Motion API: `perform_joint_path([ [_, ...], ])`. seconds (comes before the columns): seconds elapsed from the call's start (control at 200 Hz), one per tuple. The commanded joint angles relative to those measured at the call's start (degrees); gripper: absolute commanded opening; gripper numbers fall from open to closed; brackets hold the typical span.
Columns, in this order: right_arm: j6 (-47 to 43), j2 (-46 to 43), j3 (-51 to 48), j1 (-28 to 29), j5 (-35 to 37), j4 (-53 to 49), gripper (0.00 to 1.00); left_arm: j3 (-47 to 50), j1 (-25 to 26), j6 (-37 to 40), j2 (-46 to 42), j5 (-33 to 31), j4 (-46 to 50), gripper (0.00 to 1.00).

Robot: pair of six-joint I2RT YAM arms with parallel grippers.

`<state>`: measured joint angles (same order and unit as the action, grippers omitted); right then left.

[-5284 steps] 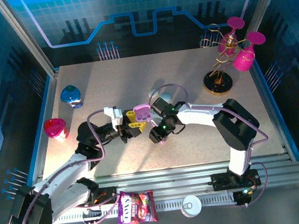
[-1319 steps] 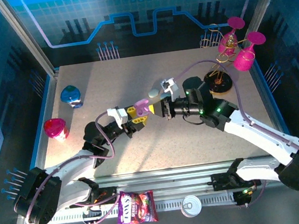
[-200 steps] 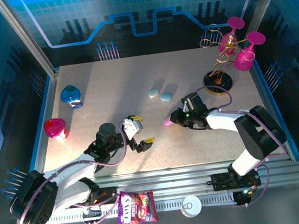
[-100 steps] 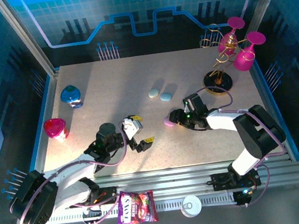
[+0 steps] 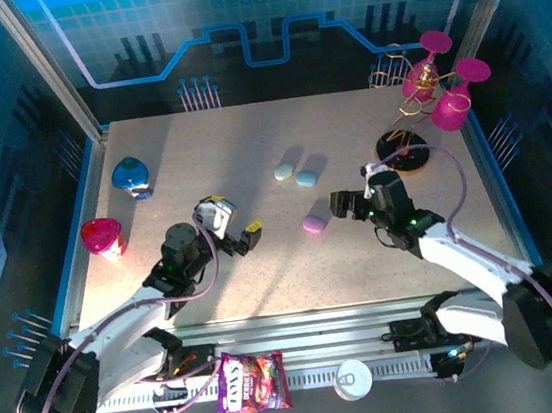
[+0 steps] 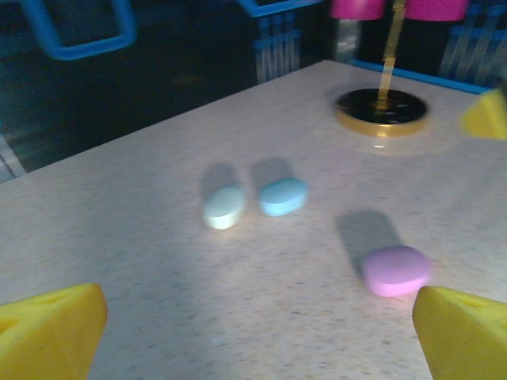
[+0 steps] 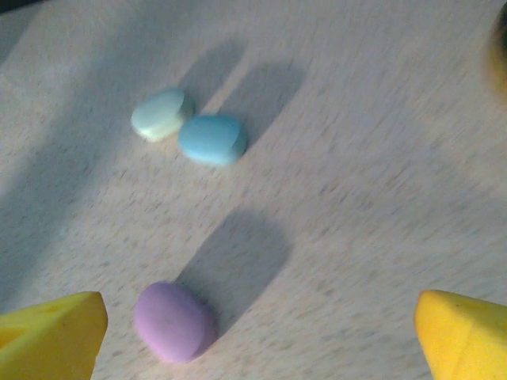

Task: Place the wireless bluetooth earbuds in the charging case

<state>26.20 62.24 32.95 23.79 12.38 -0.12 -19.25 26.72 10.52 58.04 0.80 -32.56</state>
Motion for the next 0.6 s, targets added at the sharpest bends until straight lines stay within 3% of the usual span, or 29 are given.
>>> perform_joint_path([
  [0.0,-16.8,-3.1,-3.5,-2.1,10.9,5.3,1.0,-2.6,-2.3,1.4,-0.7,-11.6,5.7,0.99],
  [0.175,-26.7,1.0,-9.3,-7.4,12.1,22.8,1.0,0.8,-10.0,-0.6,5.8,-13.5,-0.9,0.99],
  [0.31,-29.8,9.2,-14.5,-10.7,10.1,42.2,1.0,4.0,-14.3,-1.6,15.9,-11.8,-16.0,0.99],
  [0.405,-30.6,14.7,-15.7,-12.5,7.8,51.5,1.0,1.7,-16.7,-2.2,18.8,-8.1,-15.8,0.99],
  [0.595,-28.1,24.3,-15.0,-16.9,-0.9,58.9,1.0,-2.1,-23.7,-6.3,25.4,-1.9,-16.6,0.99],
])
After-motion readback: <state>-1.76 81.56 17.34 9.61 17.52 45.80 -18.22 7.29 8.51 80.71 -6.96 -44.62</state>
